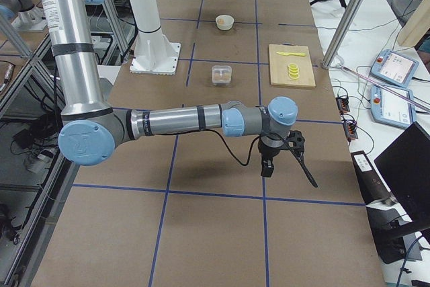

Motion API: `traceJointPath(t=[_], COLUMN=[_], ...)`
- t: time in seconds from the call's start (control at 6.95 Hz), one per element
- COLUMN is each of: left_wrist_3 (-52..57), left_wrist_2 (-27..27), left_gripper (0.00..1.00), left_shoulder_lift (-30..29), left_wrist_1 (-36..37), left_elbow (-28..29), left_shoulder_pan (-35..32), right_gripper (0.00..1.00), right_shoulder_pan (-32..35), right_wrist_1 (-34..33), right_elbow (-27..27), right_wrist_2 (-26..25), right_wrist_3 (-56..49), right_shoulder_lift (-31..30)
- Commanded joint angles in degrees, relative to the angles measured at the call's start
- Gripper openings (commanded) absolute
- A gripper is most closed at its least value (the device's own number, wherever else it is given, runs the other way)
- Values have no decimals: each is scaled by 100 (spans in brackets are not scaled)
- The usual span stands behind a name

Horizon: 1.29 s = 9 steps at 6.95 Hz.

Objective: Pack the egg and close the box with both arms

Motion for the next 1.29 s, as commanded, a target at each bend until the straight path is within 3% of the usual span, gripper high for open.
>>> traceJointPath(t=[0.0, 1.15], left_wrist_3=[0, -35], left_wrist_2=[0, 44], left_gripper=[100, 100], left_shoulder_lift=[-19, 304], left_wrist_1=[26, -17], left_elbow=[-30, -567], left_shoulder_pan=[0, -9], right_gripper=[100, 100], right_shoulder_pan=[0, -18], right_wrist_1=[10, 36], right_elbow=[17, 70], right_wrist_2=[40, 93], right_wrist_3=[1, -17], right_shoulder_lift=[-29, -12])
